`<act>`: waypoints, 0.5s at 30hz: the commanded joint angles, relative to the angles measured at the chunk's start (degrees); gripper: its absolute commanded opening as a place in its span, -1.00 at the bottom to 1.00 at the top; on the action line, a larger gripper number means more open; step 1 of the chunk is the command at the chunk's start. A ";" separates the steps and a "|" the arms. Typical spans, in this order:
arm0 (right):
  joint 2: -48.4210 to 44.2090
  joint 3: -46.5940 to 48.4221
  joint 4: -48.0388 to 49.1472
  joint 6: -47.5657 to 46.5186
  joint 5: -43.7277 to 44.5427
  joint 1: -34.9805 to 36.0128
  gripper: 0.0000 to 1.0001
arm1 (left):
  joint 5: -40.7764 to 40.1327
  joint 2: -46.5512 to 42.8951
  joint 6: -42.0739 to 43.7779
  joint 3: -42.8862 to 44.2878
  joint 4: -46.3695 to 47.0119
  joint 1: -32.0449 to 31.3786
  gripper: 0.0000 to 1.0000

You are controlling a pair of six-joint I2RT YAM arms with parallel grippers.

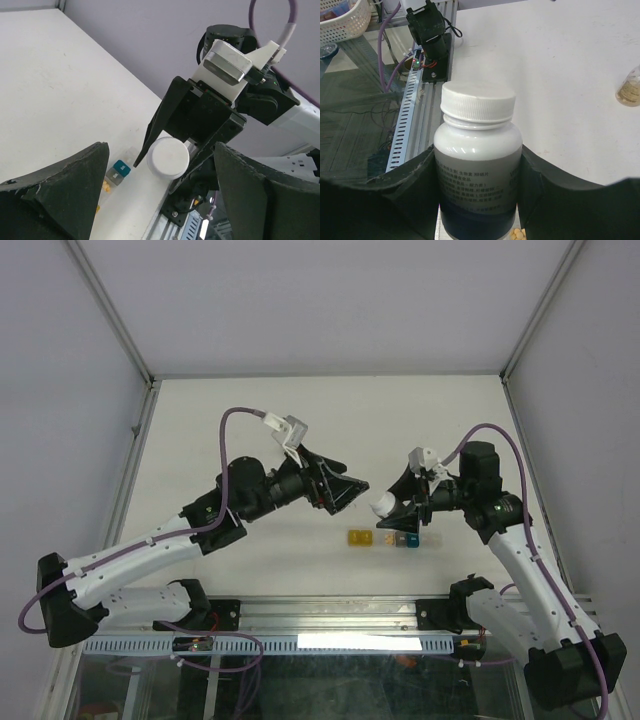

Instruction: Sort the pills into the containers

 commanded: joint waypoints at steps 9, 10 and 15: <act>0.40 2.09 2.04 -0.26 -0.75 -0.36 -1.00 | -4.59 8.18 -0.70 10.01 -9.19 -5.11 0.64; 0.38 2.12 2.04 -0.26 -0.76 -0.34 -1.00 | -4.36 8.59 -0.78 10.26 -9.17 -5.17 0.61; 0.30 2.11 2.03 -0.26 -0.78 -0.32 -1.00 | -2.44 9.95 -1.26 10.95 -8.53 -5.37 0.48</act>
